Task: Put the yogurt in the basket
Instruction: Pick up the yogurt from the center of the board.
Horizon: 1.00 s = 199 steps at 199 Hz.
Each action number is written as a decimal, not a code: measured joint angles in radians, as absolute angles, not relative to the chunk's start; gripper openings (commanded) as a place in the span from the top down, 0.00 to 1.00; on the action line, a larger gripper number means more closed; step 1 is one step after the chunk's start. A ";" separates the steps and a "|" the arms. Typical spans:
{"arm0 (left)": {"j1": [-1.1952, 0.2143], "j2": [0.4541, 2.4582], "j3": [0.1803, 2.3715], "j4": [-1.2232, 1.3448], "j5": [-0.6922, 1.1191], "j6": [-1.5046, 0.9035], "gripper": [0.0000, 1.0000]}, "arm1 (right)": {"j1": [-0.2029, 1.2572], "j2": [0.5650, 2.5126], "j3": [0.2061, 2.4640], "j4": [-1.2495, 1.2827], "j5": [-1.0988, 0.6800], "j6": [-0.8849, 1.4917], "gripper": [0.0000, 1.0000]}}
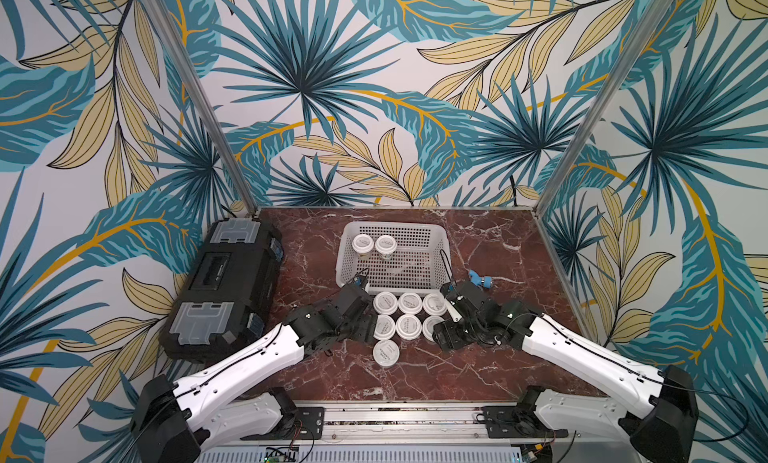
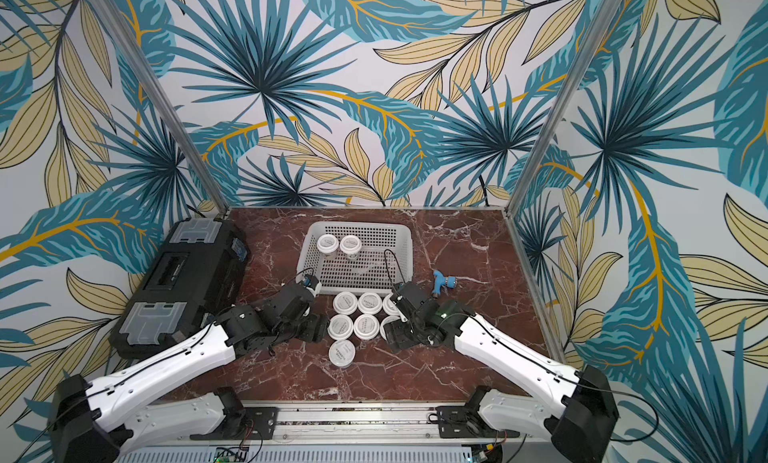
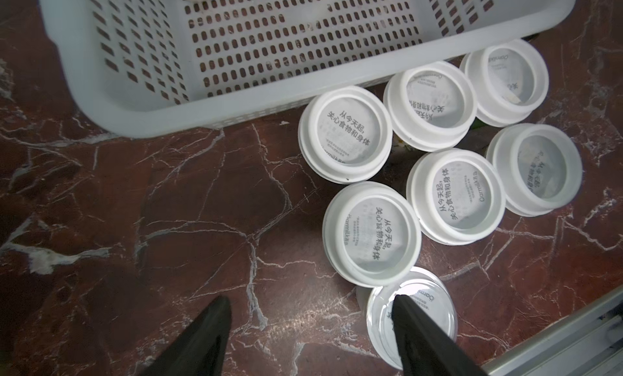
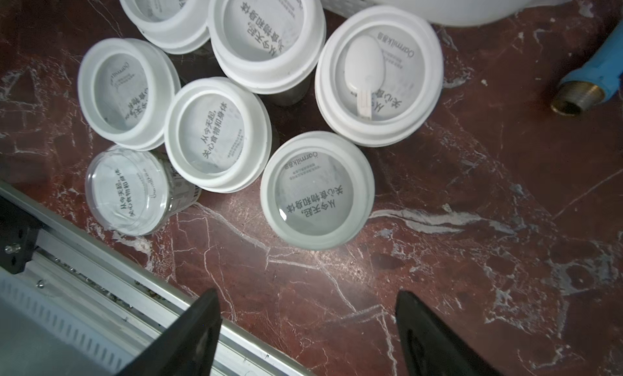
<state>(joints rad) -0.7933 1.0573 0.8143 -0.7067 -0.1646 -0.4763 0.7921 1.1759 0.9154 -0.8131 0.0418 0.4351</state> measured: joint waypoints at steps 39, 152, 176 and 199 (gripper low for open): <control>-0.737 0.939 0.723 -0.657 -0.162 -0.478 0.21 | 0.841 1.234 0.952 -0.815 0.088 0.439 0.13; -0.600 0.854 0.645 -0.547 -0.092 -0.463 0.22 | 0.847 1.357 0.966 -0.801 0.131 0.442 0.13; -0.596 0.849 0.633 -0.542 -0.085 -0.461 0.22 | 0.847 1.388 0.974 -0.787 0.132 0.442 0.13; -0.589 0.835 0.620 -0.541 -0.082 -0.461 0.22 | 0.847 1.401 0.979 -0.781 0.136 0.442 0.13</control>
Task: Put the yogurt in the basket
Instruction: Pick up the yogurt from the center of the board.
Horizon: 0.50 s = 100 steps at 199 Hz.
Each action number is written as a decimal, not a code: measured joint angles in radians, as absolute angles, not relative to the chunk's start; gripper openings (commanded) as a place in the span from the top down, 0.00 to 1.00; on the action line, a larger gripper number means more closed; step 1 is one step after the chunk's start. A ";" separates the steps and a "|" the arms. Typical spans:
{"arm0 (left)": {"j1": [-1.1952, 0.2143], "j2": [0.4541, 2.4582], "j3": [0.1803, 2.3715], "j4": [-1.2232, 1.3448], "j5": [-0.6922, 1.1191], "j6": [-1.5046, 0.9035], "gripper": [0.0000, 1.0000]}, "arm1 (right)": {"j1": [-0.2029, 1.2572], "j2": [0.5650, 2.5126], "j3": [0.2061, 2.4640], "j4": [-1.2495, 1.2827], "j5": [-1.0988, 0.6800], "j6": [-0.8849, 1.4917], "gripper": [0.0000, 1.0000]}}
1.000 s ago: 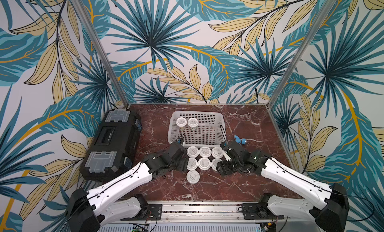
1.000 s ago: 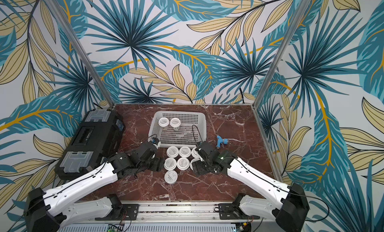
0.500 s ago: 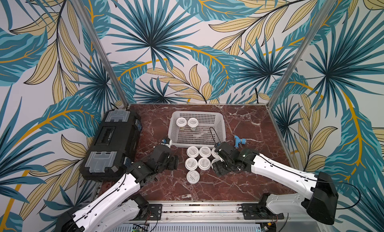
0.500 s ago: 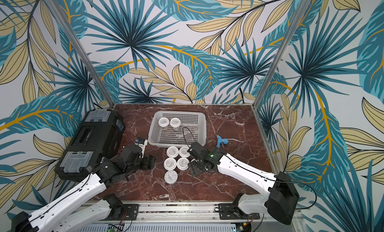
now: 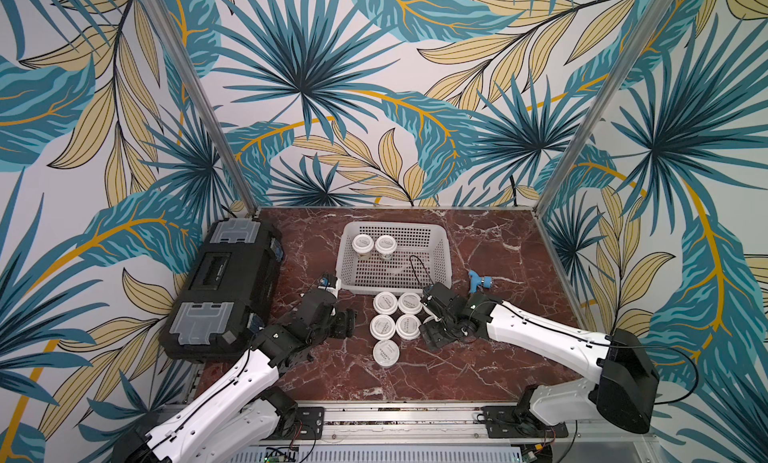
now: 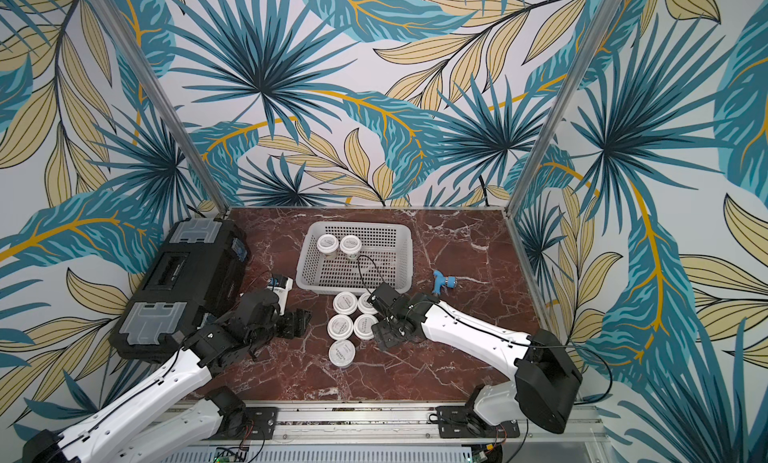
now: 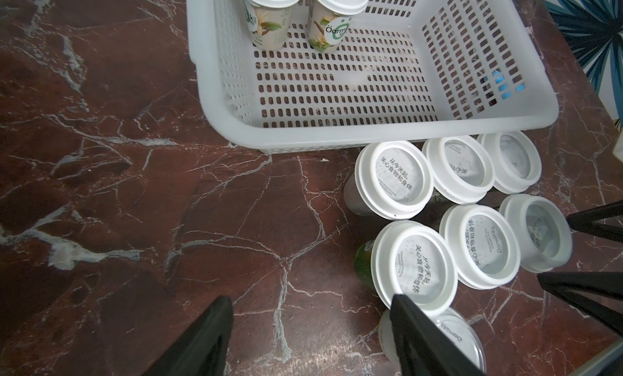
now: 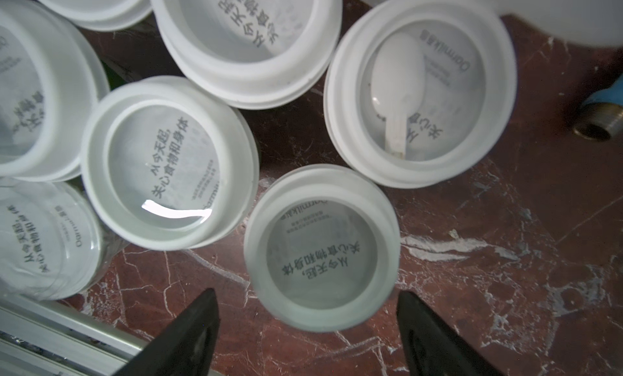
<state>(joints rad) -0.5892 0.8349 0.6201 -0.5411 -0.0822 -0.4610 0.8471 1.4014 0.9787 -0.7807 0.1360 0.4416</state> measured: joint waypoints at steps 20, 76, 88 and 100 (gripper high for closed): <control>-0.584 0.829 0.617 -0.541 -0.081 -0.461 0.22 | 0.847 1.403 0.980 -0.780 0.144 0.442 0.13; -0.579 0.828 0.608 -0.537 -0.070 -0.459 0.22 | 0.847 1.430 0.989 -0.775 0.154 0.440 0.15; -0.577 0.827 0.608 -0.537 -0.070 -0.458 0.22 | 0.847 1.433 0.989 -0.775 0.157 0.438 0.15; -0.575 0.824 0.606 -0.537 -0.069 -0.457 0.22 | 0.847 1.435 0.989 -0.775 0.159 0.438 0.15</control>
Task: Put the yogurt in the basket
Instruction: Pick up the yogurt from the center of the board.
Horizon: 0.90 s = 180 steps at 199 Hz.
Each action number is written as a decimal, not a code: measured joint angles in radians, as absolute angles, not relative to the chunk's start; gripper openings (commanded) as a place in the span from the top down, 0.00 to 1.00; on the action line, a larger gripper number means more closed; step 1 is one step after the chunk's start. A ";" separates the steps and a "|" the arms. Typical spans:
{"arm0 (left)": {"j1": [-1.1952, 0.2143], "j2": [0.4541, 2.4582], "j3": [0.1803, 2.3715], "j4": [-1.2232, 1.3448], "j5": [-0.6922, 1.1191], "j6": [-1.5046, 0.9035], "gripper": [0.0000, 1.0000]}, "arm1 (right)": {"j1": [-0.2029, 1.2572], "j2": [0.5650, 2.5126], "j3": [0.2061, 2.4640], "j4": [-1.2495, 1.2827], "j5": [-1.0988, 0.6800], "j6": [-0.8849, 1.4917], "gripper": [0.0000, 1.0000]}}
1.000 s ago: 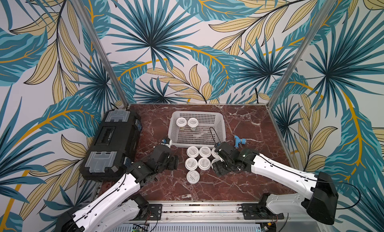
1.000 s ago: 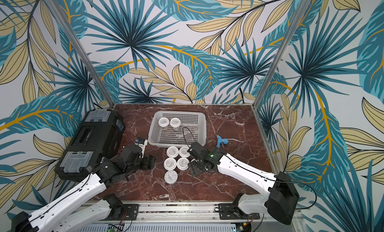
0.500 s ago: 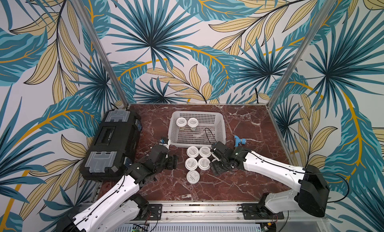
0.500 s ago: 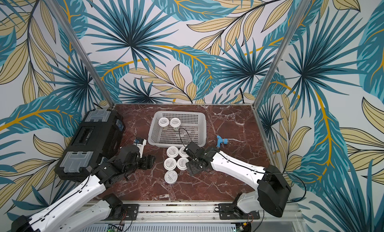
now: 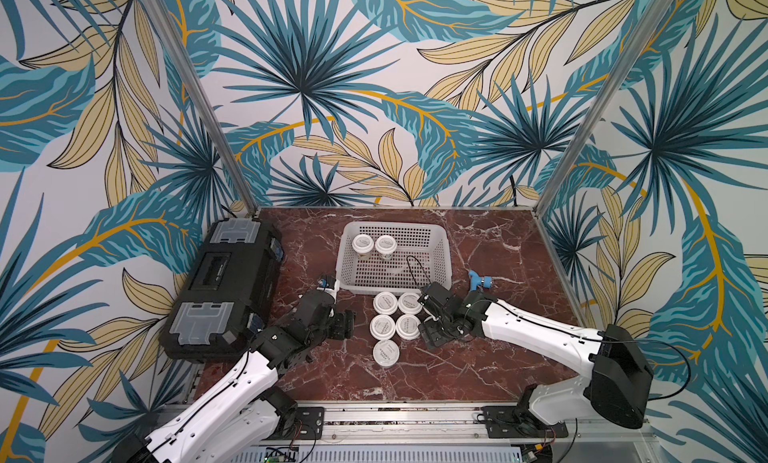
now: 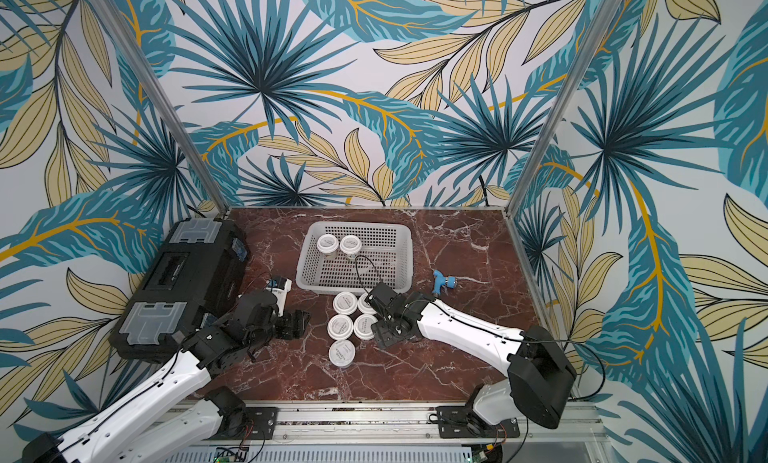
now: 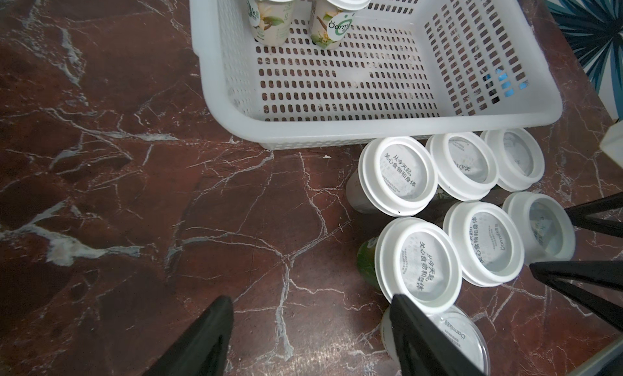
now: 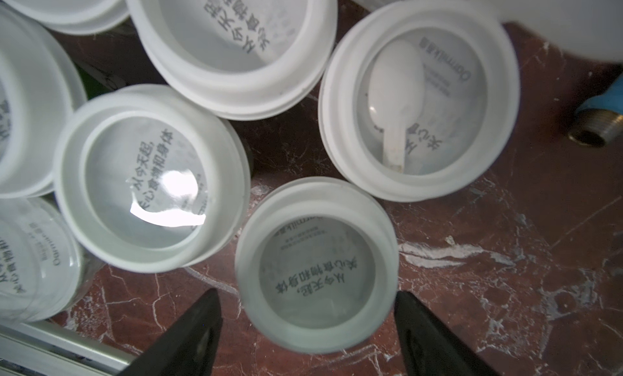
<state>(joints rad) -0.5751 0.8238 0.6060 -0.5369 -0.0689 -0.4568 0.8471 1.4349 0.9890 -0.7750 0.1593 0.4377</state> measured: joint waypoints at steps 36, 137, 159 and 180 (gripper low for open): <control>-0.571 0.820 0.604 -0.536 -0.067 -0.454 0.22 | 0.847 1.440 0.990 -0.774 0.166 0.437 0.16; -0.568 0.812 0.601 -0.538 -0.067 -0.453 0.22 | 0.847 1.462 0.994 -0.756 0.168 0.429 0.25; -0.567 0.808 0.601 -0.538 -0.067 -0.453 0.22 | 0.847 1.462 0.993 -0.756 0.168 0.427 0.26; -0.567 0.805 0.600 -0.539 -0.067 -0.453 0.22 | 0.847 1.456 0.993 -0.756 0.164 0.427 0.27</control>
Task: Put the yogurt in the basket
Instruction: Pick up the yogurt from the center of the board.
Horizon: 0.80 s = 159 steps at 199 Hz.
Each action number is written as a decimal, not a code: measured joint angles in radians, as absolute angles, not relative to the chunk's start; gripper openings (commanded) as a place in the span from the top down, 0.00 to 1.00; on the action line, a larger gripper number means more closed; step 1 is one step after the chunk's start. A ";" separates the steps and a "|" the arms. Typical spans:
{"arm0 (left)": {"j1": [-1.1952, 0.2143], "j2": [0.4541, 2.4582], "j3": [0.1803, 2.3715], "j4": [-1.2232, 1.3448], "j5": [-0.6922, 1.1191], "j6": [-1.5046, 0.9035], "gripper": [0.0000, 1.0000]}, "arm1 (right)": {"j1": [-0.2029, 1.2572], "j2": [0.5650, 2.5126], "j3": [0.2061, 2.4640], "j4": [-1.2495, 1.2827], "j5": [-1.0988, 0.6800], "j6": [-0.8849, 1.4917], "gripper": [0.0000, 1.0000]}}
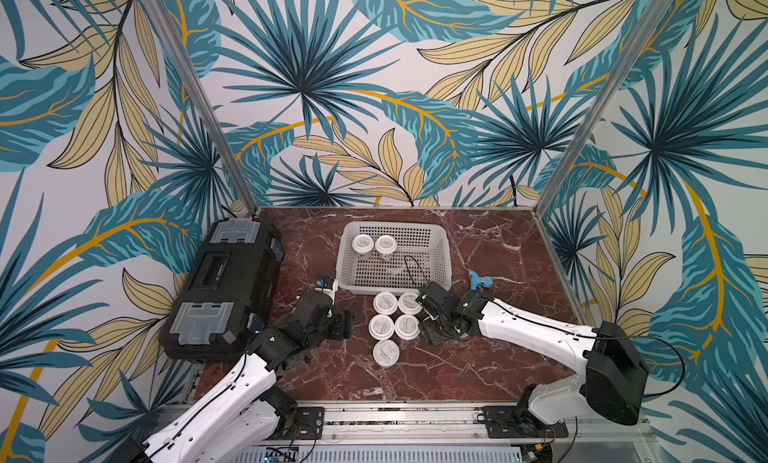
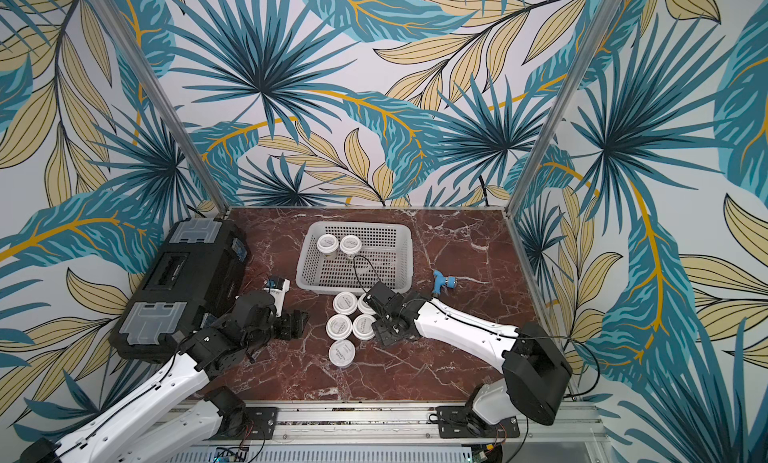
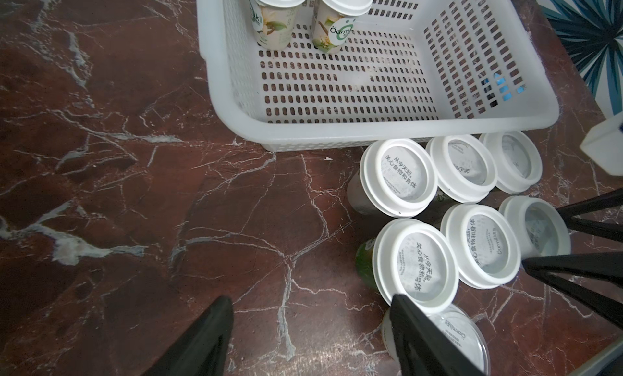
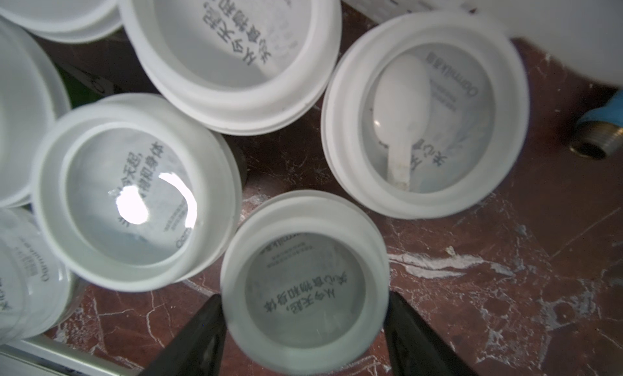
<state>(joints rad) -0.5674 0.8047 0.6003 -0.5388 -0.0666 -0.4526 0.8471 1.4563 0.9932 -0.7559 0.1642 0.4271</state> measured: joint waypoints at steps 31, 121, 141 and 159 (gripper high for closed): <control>-0.567 0.803 0.600 -0.539 -0.067 -0.453 0.22 | 0.847 1.425 0.993 -0.758 0.160 0.427 0.29; -0.567 0.801 0.593 -0.539 -0.067 -0.453 0.22 | 0.847 1.373 0.985 -0.780 0.164 0.423 0.29; -0.567 0.796 0.593 -0.539 -0.067 -0.453 0.22 | 0.847 1.373 0.969 -0.783 0.164 0.423 0.26; -0.567 0.795 0.593 -0.539 -0.067 -0.453 0.22 | 0.847 1.373 0.958 -0.785 0.164 0.423 0.23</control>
<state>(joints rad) -0.5674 0.7948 0.5934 -0.5392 -0.0666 -0.4530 0.8471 1.3727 0.9585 -0.7845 0.1642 0.4232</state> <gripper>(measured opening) 0.777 0.753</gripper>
